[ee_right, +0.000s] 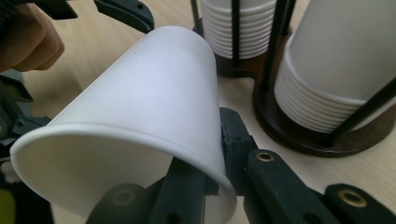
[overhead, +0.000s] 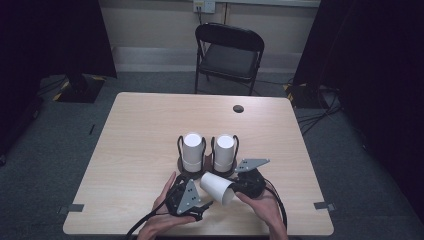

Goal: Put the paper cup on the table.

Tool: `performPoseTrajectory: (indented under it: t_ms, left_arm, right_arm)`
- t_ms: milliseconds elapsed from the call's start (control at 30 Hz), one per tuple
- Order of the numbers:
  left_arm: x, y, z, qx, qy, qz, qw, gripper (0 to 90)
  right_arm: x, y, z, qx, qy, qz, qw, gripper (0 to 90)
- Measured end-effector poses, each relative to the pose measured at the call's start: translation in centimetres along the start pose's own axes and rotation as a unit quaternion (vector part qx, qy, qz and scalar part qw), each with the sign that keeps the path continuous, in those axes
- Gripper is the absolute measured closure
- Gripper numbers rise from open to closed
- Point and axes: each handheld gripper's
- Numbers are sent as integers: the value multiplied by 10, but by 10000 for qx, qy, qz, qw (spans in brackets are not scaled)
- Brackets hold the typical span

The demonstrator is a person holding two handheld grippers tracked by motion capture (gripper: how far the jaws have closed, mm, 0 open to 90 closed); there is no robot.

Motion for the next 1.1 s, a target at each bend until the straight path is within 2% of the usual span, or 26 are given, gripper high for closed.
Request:
performPoseTrajectory:
  t_ms: [67, 100, 133, 333, 467, 533, 667, 733, 767, 900, 1100]
  left_arm:
    - [1, -3, 2, 57, 37, 67, 10000, 153]
    - [2, -3, 3, 15, -45, 74, 10000, 150]
    - [2, -5, 5, 81, -8, 49, 10000, 144]
    - [7, -9, 8, 203, 49, 71, 9998, 78]
    - [9, -16, 13, 402, 177, 247, 9987, 93]
    - [9, -17, 15, 516, 161, 227, 9983, 102]
    - [11, -17, 19, 562, 43, 222, 9982, 138]
    - [11, -18, 21, 599, 69, 185, 9980, 151]
    - [13, -18, 21, 616, 29, 241, 9978, 153]
    - [16, -18, 23, 617, 44, 230, 9978, 153]
    - [21, -19, 27, 625, -59, 236, 9977, 176]
  right_arm:
    - [1, 1, 3, -36, 123, 27, 9999, 875]
    - [2, 1, 4, -74, 228, 101, 9997, 875]
    - [2, 1, 5, -55, 299, 117, 9995, 875]
    - [5, 2, 9, -89, 462, 198, 9987, 875]
    - [9, 2, 17, -184, 626, 309, 9974, 875]
    - [10, 3, 19, -197, 667, 320, 9971, 876]
    - [11, 3, 25, -182, 661, 353, 9970, 885]
    - [12, 4, 27, -176, 677, 401, 9967, 888]
    - [13, 5, 27, -183, 683, 407, 9967, 888]
    - [15, 7, 29, -181, 709, 432, 9964, 890]
    - [15, 5, 29, -91, 745, 478, 9960, 894]
Point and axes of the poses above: each handheld gripper's, and its own axes: x roughly forward along the jaws, z roughly out of its top, y roughly to its left, and after that the axes turned 7 degrees about -z, right-handed
